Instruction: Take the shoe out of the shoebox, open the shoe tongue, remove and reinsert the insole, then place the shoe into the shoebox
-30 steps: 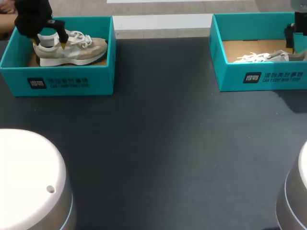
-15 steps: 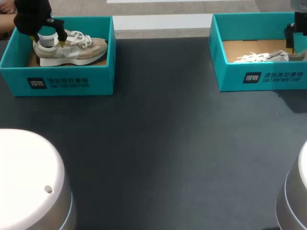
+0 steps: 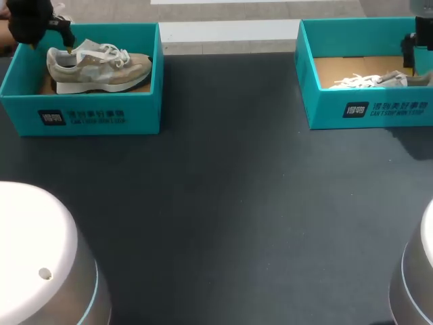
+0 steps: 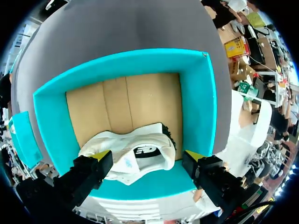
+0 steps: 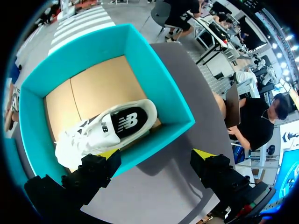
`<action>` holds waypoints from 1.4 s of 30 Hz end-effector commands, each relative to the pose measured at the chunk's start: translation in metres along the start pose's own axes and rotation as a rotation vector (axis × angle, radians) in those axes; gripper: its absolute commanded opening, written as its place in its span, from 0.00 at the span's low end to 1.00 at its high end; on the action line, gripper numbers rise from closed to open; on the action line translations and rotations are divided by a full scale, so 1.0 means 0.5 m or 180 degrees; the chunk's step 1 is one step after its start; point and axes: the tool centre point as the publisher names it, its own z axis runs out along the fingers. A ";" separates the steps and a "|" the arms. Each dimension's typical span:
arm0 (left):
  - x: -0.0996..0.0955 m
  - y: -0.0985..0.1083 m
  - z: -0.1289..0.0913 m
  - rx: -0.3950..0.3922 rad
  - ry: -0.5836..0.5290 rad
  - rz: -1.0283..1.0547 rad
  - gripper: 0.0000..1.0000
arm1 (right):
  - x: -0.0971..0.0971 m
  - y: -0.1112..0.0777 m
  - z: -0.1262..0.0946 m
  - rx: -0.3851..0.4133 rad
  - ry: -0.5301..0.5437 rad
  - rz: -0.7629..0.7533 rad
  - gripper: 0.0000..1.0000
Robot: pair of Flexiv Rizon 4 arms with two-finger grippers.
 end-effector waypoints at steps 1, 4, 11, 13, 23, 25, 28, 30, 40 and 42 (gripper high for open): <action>0.021 0.067 0.037 0.0157 -0.0008 -0.0104 1.00 | -0.001 -0.002 0.001 -0.0006 0.0007 0.0005 1.00; 0.036 0.085 0.056 0.0207 -0.0031 -0.0198 1.00 | -0.001 -0.002 0.001 -0.0006 0.0007 0.0005 1.00; 0.069 0.102 0.085 0.0127 0.0164 -0.0258 1.00 | -0.001 -0.002 0.001 -0.0006 0.0007 0.0005 1.00; 0.077 0.101 0.092 0.0154 0.0173 -0.0266 0.98 | -0.001 -0.002 0.001 -0.0006 0.0007 0.0005 1.00; 0.088 0.097 0.147 0.0315 0.0207 -0.0420 0.66 | -0.001 -0.002 0.001 -0.0006 0.0007 0.0005 1.00; 0.089 0.094 0.153 0.0343 0.0212 -0.0423 0.62 | -0.001 -0.002 0.001 -0.0006 0.0007 0.0005 1.00; 0.097 0.091 0.163 0.0389 0.0229 -0.0427 0.50 | -0.001 -0.002 0.001 -0.0006 0.0007 0.0005 1.00; 0.101 0.089 0.169 0.0422 0.0242 -0.0446 0.49 | -0.001 -0.002 0.001 -0.0006 0.0007 0.0005 1.00; 0.113 0.075 0.208 0.0645 0.0306 -0.0473 0.49 | -0.001 -0.002 0.001 -0.0006 0.0007 0.0005 1.00; 0.115 0.075 0.218 0.0680 0.0328 -0.0488 0.48 | -0.001 -0.002 0.001 -0.0006 0.0007 0.0005 1.00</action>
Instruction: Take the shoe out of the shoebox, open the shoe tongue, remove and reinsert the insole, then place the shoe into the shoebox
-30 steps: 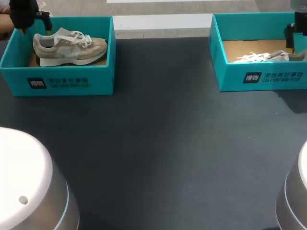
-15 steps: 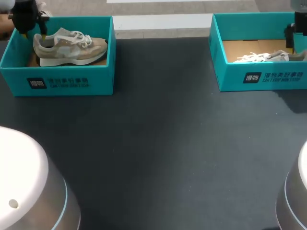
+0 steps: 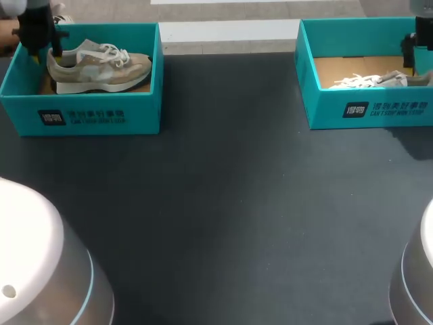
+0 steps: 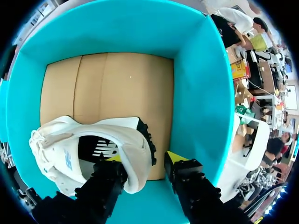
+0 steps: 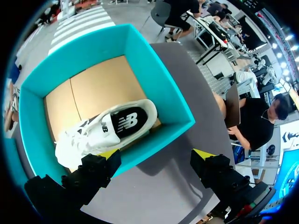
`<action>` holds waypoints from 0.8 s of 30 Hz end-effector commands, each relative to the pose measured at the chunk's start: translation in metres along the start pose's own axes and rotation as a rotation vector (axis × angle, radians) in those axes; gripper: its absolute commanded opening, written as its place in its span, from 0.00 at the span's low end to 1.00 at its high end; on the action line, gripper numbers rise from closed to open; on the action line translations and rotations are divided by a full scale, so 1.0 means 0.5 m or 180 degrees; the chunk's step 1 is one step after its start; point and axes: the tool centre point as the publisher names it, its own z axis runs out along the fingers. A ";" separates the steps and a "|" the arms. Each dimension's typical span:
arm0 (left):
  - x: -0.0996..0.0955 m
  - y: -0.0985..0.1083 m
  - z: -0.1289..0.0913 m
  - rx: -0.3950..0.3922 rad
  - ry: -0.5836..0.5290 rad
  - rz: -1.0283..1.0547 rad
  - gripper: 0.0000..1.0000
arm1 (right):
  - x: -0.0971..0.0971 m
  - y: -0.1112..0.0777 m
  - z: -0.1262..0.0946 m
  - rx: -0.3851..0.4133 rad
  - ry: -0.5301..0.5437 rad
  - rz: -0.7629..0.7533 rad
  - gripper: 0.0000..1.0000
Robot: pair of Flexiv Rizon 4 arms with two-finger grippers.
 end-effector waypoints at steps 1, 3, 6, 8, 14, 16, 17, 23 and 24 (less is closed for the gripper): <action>-0.003 0.024 0.027 0.0108 0.0038 -0.0005 0.48 | -0.001 -0.002 0.000 -0.0007 0.0006 0.0004 1.00; -0.002 0.029 0.039 0.0135 0.0051 -0.0031 0.47 | -0.001 -0.002 0.000 -0.0007 0.0006 0.0004 1.00; 0.000 0.035 0.051 0.0162 0.0123 -0.0048 0.46 | -0.001 -0.002 0.000 -0.0007 0.0006 0.0004 1.00; 0.000 0.039 0.057 0.0176 0.0132 -0.0056 0.42 | -0.001 -0.002 0.000 -0.0007 0.0006 0.0004 1.00; 0.003 0.046 0.069 0.0227 0.0193 -0.0080 0.11 | -0.001 -0.002 0.000 -0.0007 0.0006 0.0004 1.00; 0.005 0.043 0.071 0.0260 0.0226 -0.0049 0.00 | -0.001 -0.002 0.000 -0.0007 0.0006 0.0004 1.00; 0.007 0.040 0.070 0.0261 0.0248 -0.0026 0.00 | -0.001 -0.002 0.000 -0.0007 0.0006 0.0004 1.00; 0.022 0.025 -0.009 0.0206 0.0182 0.0134 0.00 | -0.001 -0.002 0.000 -0.0007 0.0006 0.0004 1.00; 0.024 0.020 -0.028 0.0241 0.0230 0.0178 0.00 | -0.001 -0.002 0.000 -0.0007 0.0006 0.0004 1.00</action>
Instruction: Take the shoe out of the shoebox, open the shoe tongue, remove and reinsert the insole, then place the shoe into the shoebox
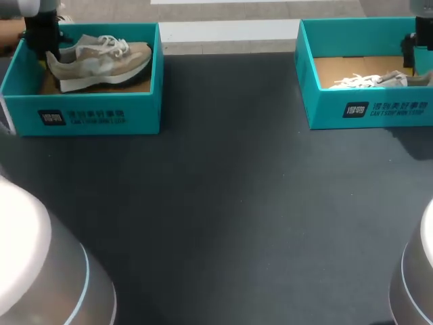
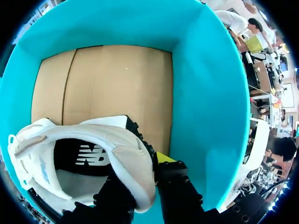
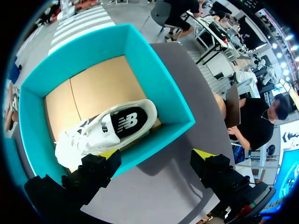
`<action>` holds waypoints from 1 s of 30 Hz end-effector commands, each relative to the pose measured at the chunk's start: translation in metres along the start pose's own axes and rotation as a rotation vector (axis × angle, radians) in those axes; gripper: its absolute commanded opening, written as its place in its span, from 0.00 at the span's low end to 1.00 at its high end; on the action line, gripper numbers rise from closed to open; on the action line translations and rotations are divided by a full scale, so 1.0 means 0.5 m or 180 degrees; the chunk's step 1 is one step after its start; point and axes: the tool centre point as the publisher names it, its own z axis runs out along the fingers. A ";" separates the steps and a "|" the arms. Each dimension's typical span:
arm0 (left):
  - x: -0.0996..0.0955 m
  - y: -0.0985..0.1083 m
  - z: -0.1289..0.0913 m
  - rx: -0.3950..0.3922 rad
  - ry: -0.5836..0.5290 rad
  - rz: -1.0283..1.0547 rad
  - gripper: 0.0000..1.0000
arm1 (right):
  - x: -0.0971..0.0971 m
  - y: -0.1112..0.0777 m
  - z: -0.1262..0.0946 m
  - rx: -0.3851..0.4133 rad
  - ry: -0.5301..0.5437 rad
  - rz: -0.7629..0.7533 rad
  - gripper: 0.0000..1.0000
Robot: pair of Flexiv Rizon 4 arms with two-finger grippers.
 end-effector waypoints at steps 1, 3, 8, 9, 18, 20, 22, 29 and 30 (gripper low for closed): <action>0.018 -0.021 -0.094 0.0054 0.0130 0.0121 0.00 | -0.001 -0.002 0.000 -0.0007 0.0006 0.0003 1.00; 0.025 -0.042 -0.144 0.0138 0.0187 0.0253 0.00 | -0.001 -0.002 0.000 -0.0007 0.0006 0.0003 1.00; 0.041 -0.079 -0.257 0.0078 0.0211 0.0287 0.00 | -0.001 -0.002 0.000 -0.0007 0.0006 0.0003 1.00; 0.045 -0.085 -0.278 0.0055 0.0192 0.0281 0.00 | -0.001 -0.002 0.000 -0.0007 0.0006 0.0003 1.00; 0.071 -0.138 -0.411 -0.0227 0.0088 0.0391 0.00 | -0.001 -0.002 0.000 -0.0007 0.0006 0.0003 1.00; 0.077 -0.141 -0.427 -0.0309 0.0082 0.0347 0.00 | -0.001 -0.002 0.000 -0.0007 0.0006 0.0003 1.00; 0.080 -0.141 -0.436 -0.0279 -0.0030 0.0369 0.00 | -0.001 -0.002 0.000 -0.0007 0.0006 0.0003 1.00; 0.080 -0.141 -0.436 -0.0279 -0.0030 0.0369 0.00 | -0.001 -0.002 0.000 -0.0007 0.0006 0.0003 1.00; 0.080 -0.141 -0.436 -0.0279 -0.0030 0.0369 0.00 | -0.001 -0.002 0.000 -0.0007 0.0006 0.0003 1.00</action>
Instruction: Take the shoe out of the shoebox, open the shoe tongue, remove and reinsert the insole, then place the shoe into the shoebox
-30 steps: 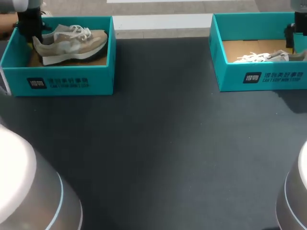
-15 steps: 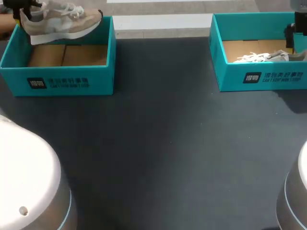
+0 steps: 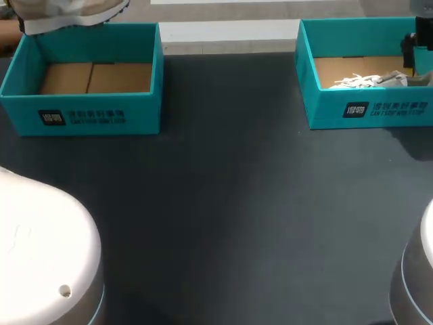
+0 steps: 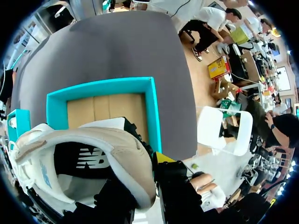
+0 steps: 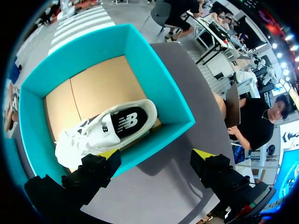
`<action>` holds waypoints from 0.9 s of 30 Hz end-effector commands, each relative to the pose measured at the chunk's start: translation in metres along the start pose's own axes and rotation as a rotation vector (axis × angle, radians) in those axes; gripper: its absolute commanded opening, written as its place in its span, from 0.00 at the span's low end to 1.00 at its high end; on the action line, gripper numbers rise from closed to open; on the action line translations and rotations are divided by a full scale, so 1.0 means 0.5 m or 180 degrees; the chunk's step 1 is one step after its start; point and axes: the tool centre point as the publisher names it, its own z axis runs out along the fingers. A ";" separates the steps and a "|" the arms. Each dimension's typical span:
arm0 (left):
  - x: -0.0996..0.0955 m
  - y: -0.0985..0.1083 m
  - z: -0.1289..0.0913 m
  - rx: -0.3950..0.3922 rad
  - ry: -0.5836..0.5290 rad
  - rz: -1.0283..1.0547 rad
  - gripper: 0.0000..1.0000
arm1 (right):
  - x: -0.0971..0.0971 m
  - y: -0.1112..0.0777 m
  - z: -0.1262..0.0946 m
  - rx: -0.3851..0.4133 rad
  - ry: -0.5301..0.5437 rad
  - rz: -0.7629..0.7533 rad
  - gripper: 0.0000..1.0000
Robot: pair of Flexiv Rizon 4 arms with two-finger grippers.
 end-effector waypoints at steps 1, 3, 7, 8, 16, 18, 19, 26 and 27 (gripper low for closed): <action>-0.003 -0.034 -0.008 -0.0217 0.0016 -0.0002 0.00 | -0.001 -0.002 0.000 -0.0006 0.0006 0.0004 1.00; -0.003 -0.034 -0.008 -0.0217 0.0016 -0.0002 0.00 | -0.001 -0.002 0.000 -0.0006 0.0006 0.0004 1.00; -0.003 -0.034 -0.008 -0.0217 0.0016 -0.0002 0.00 | -0.001 -0.002 0.000 -0.0006 0.0006 0.0004 1.00; -0.007 -0.045 -0.001 -0.0244 -0.0040 0.0038 0.00 | -0.001 -0.002 0.000 -0.0006 0.0006 0.0004 1.00; -0.085 -0.176 -0.015 -0.0374 0.0146 0.0072 0.00 | -0.001 -0.002 0.000 -0.0006 0.0006 0.0004 1.00; -0.101 -0.201 -0.024 -0.0368 0.0152 0.0022 0.00 | -0.001 -0.002 0.000 -0.0006 0.0006 0.0004 1.00; -0.106 -0.210 -0.028 -0.0351 0.0074 0.0017 0.00 | -0.001 -0.002 0.000 -0.0006 0.0006 0.0004 1.00; -0.179 -0.294 -0.056 -0.0423 0.0198 -0.0067 0.00 | -0.001 -0.002 0.000 -0.0006 0.0006 0.0004 1.00; -0.190 -0.302 -0.058 -0.0433 0.0235 0.0000 0.00 | -0.001 -0.002 0.000 -0.0006 0.0006 0.0004 1.00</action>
